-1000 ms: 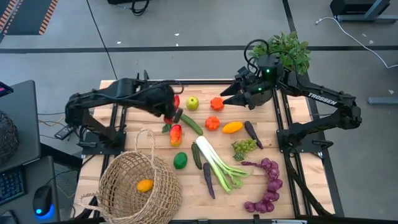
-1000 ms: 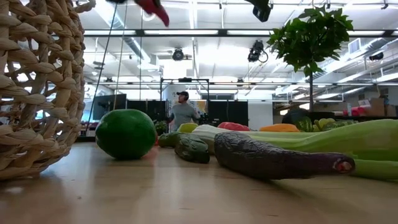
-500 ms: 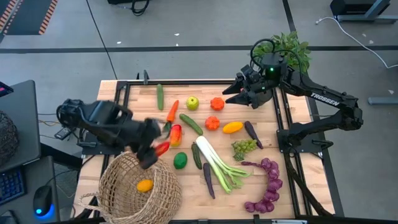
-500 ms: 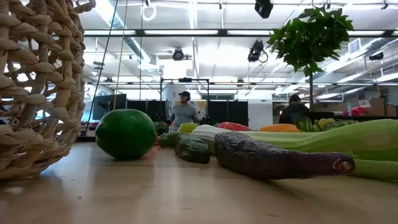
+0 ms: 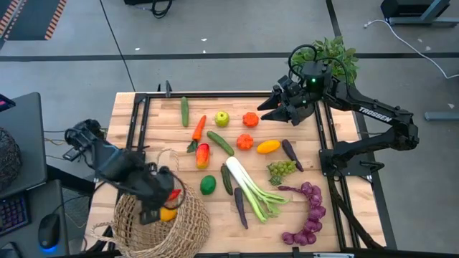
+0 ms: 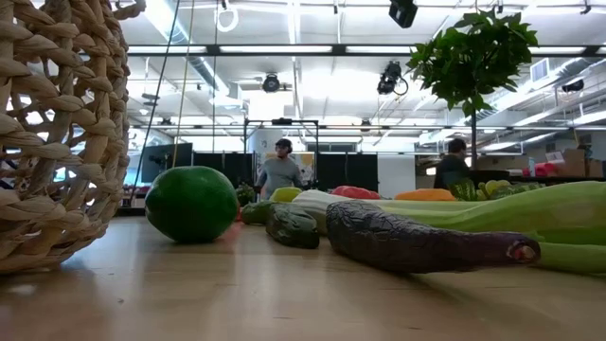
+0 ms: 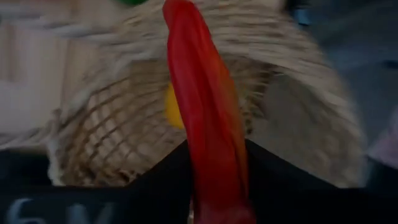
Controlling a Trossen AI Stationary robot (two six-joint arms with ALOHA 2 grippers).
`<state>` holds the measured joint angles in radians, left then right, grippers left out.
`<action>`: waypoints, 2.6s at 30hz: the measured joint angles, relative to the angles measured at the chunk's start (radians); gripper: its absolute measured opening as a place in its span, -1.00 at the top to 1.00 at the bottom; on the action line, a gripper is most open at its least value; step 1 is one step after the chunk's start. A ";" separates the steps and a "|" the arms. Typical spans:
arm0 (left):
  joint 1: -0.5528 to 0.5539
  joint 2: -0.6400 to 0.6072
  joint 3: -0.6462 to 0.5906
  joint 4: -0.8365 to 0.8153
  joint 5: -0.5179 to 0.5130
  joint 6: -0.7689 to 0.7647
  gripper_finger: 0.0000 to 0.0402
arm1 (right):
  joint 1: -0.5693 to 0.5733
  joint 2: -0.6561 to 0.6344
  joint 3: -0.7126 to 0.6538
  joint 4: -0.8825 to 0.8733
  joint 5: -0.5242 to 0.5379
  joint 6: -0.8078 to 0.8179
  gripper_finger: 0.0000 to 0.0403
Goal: Build produce basket
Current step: Put the red chili pepper into the basket, then put the bottom eggplant into the basket
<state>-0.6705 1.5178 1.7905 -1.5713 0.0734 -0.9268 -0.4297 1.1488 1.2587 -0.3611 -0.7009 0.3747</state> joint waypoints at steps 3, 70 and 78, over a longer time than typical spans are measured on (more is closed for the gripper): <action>0.000 -0.004 -0.086 0.000 0.020 -0.002 0.09 | 0.000 0.000 0.000 0.000 0.000 0.028 -0.39; 0.475 -0.032 -0.003 0.890 -0.238 0.302 -0.73 | 0.665 0.571 0.000 -0.305 0.551 0.688 -0.37; 0.475 -0.032 -0.003 0.881 -0.238 0.302 -0.73 | 0.749 0.635 0.000 -0.210 0.481 0.891 -0.37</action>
<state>-0.1951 1.4857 1.7878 -0.6903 -0.1642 -0.6250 0.3192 1.7838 1.2587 -0.5713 -0.2198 1.2655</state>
